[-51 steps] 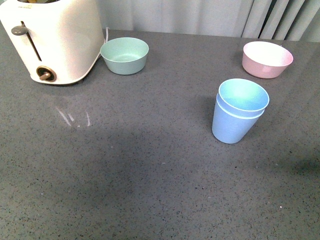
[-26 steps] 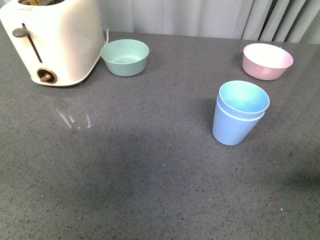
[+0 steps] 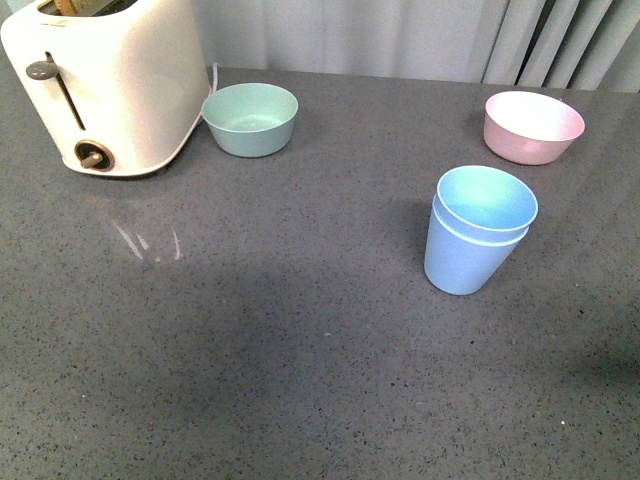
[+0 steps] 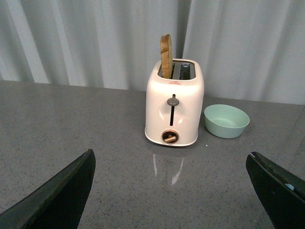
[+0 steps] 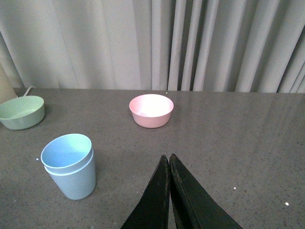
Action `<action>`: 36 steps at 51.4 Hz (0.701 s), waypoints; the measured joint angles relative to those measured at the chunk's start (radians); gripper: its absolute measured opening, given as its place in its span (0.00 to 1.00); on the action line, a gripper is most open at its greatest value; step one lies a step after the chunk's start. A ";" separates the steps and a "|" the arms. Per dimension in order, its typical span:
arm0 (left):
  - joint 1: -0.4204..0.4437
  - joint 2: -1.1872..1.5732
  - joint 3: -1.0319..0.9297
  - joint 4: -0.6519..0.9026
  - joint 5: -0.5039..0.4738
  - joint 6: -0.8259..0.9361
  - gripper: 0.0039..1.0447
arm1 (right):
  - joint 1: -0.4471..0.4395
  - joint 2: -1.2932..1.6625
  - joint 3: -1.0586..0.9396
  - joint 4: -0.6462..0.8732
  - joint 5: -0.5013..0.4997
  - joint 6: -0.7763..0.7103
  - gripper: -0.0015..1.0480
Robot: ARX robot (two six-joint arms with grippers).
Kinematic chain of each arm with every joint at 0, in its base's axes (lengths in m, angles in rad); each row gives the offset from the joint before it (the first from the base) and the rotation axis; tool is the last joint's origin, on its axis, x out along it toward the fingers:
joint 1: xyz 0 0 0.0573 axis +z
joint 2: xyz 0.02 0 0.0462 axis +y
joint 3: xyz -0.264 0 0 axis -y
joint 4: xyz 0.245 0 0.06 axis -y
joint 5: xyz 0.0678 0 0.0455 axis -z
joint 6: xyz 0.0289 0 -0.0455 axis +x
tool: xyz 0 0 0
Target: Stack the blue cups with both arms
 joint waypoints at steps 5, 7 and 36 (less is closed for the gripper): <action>0.000 0.000 0.000 0.000 0.000 0.000 0.92 | 0.000 0.000 0.000 0.000 0.000 0.000 0.20; 0.000 0.000 0.000 0.000 0.000 0.000 0.92 | 0.000 0.000 0.000 0.000 0.000 0.000 0.27; 0.000 0.000 0.000 0.000 0.000 0.000 0.92 | 0.000 0.000 0.000 0.000 0.000 0.002 0.91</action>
